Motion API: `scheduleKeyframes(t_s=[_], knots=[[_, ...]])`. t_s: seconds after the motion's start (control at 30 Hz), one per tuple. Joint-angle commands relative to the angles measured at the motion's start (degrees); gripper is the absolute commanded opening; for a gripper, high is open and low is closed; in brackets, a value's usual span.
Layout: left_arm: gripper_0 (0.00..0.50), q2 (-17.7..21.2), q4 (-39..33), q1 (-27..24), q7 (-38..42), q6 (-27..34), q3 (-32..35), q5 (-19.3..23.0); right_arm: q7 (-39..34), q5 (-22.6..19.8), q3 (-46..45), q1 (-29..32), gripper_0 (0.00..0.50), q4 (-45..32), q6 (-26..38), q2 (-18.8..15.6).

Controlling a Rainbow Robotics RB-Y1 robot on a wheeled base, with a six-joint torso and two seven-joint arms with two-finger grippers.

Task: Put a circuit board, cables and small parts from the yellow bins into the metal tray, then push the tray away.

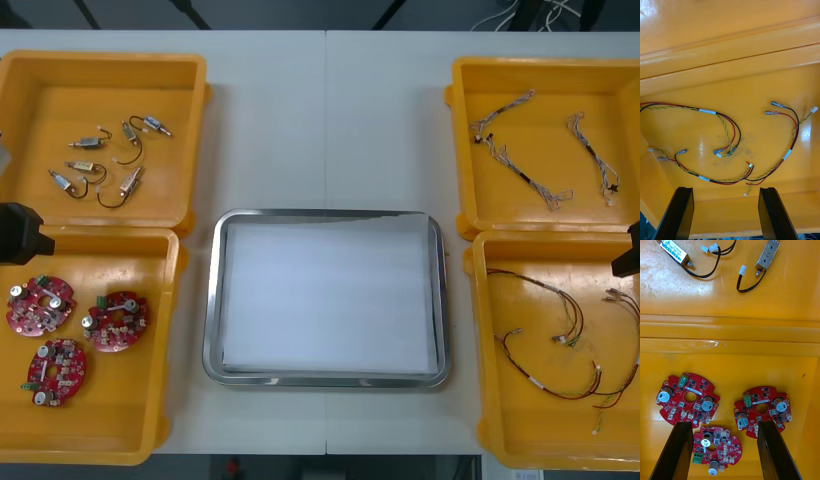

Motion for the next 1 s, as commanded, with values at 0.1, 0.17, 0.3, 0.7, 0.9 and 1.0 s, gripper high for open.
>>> scheduleKeyframes(t_s=[0.1, 0.17, 0.3, 0.7, 0.9, 1.0], knots=[[0.499, 0.0, 0.1, 1.3, 1.4, -0.7, -0.5, -0.2, -0.4, -0.5, -1.9, 0.6, 0.5, -1.6, 0.3, -1.9], [0.498, 0.0, 0.1, 1.3, 1.4, -0.7, -0.5, -0.2, -0.4, -0.5, -1.9, 0.6, 0.5, -1.6, 0.3, -1.9], [0.498, 0.0, 0.1, 1.3, 1.4, -0.7, -0.5, -0.2, -0.4, -0.5, -1.9, 0.6, 0.5, -1.6, 0.3, -1.9], [0.5, 0.0, 0.1, 1.3, 1.4, -0.7, -0.5, -0.2, -0.4, -0.5, -1.9, 0.6, 0.5, -1.6, 0.3, -1.9], [0.499, 0.0, 0.1, 1.3, 1.4, -0.7, -0.5, -0.2, -0.4, -0.5, -1.9, 0.6, 0.5, -1.6, 0.3, -1.9], [0.5, 0.0, 0.1, 1.3, 1.4, -0.7, -0.5, -0.2, -0.4, -0.5, -1.9, 0.6, 0.5, -1.6, 0.3, -1.9]])
